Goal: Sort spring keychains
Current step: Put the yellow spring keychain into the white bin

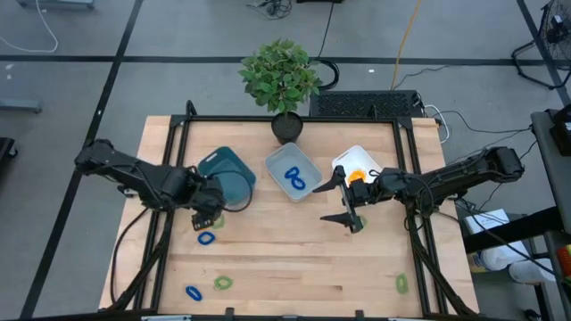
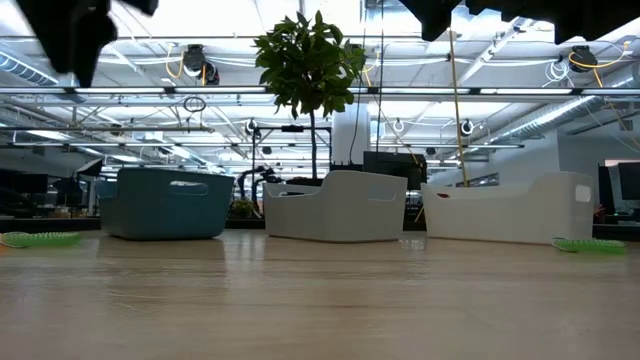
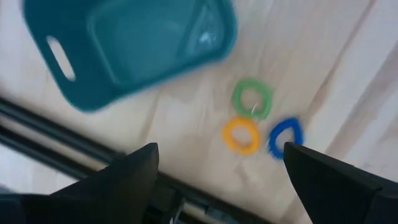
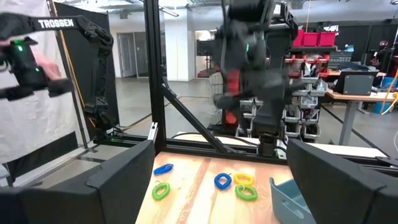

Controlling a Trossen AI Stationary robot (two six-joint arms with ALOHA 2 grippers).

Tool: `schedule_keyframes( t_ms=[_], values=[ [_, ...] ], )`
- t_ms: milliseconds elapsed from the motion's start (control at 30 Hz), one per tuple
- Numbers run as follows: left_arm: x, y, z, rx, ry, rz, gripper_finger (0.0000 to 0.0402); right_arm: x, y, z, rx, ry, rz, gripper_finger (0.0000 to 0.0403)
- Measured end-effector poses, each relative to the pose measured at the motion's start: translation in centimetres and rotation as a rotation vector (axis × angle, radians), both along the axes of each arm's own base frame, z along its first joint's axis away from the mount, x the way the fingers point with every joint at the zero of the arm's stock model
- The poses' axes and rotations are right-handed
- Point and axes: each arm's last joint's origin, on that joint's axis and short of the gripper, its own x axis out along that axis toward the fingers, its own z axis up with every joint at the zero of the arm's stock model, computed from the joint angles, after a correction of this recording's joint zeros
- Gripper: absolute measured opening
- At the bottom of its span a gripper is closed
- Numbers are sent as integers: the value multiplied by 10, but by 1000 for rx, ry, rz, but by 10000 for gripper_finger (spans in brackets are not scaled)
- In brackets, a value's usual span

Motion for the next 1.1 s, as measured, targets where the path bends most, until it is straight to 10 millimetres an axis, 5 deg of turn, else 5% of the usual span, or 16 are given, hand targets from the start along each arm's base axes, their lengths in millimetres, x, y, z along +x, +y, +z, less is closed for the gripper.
schedule_keyframes(
  t_ms=[500,1100],
  values=[
    [-29,-6,-106,-19,93,-40,353,0,0,-4,-8,38,3,350],
    [-48,1,-167,15,-4,74,353,0,0,-4,-34,33,8,350]
  ],
)
